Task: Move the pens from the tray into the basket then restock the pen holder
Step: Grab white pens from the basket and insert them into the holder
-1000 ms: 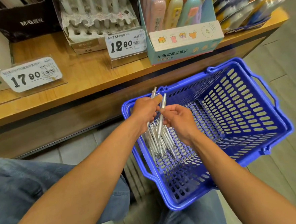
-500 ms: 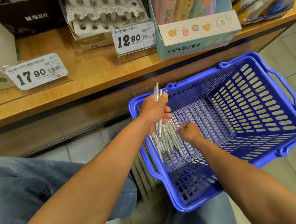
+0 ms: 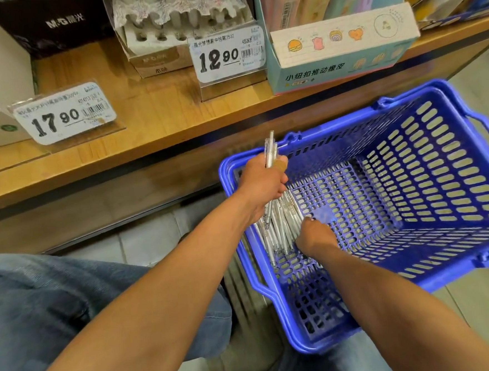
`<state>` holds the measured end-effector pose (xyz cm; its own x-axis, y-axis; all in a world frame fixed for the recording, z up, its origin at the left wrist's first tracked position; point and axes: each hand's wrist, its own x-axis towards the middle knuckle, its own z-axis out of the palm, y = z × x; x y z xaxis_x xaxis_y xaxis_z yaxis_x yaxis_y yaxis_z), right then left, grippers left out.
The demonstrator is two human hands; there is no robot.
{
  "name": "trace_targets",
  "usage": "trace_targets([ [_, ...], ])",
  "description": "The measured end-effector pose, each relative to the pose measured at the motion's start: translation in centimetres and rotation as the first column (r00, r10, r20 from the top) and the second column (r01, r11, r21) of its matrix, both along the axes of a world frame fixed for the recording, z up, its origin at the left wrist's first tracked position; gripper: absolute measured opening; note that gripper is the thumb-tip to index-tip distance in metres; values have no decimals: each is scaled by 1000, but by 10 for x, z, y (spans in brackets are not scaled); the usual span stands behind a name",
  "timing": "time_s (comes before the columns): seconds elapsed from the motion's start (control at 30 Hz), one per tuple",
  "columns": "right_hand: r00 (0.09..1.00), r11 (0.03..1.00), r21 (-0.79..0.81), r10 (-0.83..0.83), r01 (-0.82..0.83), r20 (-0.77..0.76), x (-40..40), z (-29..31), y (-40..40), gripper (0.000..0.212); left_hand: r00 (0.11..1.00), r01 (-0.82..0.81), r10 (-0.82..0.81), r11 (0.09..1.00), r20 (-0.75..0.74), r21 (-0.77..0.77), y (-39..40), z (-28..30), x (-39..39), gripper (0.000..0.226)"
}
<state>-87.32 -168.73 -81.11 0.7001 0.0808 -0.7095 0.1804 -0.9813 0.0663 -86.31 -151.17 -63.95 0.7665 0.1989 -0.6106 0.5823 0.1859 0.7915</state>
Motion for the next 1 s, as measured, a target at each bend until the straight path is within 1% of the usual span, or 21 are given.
trace_targets([
  [0.07, 996, 995, -43, 89, -89, 10, -2, -3, 2, 40, 1000, 0, 0, 1000, -3, 2, 1, 1, -2, 9],
  [0.1, 994, 992, -56, 112, -111, 16, -3, -5, 3, 39, 1000, 2, -2, 1000, -9, 3, 1, 1, -2, 11],
  [0.13, 995, 994, -53, 101, -99, 28, -3, -5, 4, 38, 1000, 5, -5, 1000, -14, 4, 2, 1, -4, 12],
  [0.27, 998, 1000, 3, -24, 23, 54, -3, -5, 9, 31, 999, 6, -6, 1000, -31, 7, 3, 2, -6, 8],
  [0.37, 981, 975, 111, -195, 194, -2, -1, 4, 10, 21, 999, -6, 5, 1000, -47, -17, 3, 2, -6, 6],
  [0.4, 973, 960, 154, -231, 232, -26, 4, 9, 10, 21, 998, -13, 12, 1000, -55, -28, 3, 3, -5, 6],
  [0.43, 960, 934, 223, -276, 278, -42, 9, 17, 9, 25, 998, -24, 21, 999, -64, -39, 3, 3, -4, 7],
  [0.47, 945, 894, 312, -322, 321, -51, 16, 26, 9, 29, 997, -36, 33, 998, -76, -46, 3, 3, -4, 8],
  [0.5, 927, 836, 415, -371, 360, -57, 21, 38, 9, 28, 995, -48, 43, 998, -91, -47, 2, 3, -3, 8],
  [0.57, 911, 726, 593, -410, 347, -31, 29, 68, 10, 13, 992, -59, 52, 997, -115, -52, -1, 3, -2, 6],
  [0.63, 907, 619, 722, -421, 308, -26, 28, 99, 13, 7, 989, -65, 57, 996, -137, -53, -3, 1, -3, 9],
  [0.7, 891, 477, 816, -444, 325, -95, 24, 127, 18, 5, 989, -68, 61, 997, -138, -48, -5, -1, -4, 16],
  [0.77, 882, 347, 874, -440, 340, -168, 19, 148, 24, 6, 991, -73, 62, 994, -122, -86, -7, 0, -5, 27],
  [0.8, 884, 308, 888, -427, 340, -190, 17, 155, 28, 6, 992, -75, 62, 990, -113, -115, -8, 1, -6, 30],
  [0.87, 889, 261, 898, -394, 353, -235, 14, 162, 35, 6, 993, -75, 60, 985, -100, -154, -7, 4, -7, 28],
  [0.93, 882, 209, 899, -371, 386, -292, 14, 162, 38, 16, 993, -79, 65, 986, -98, -149, -4, 3, -7, 24],
  [1.0, 853, 113, 885, -343, 452, -392, 18, 157, 34, 24, 992, -77, 63, 988, -106, -137, -2, 3, -8, 21],
])
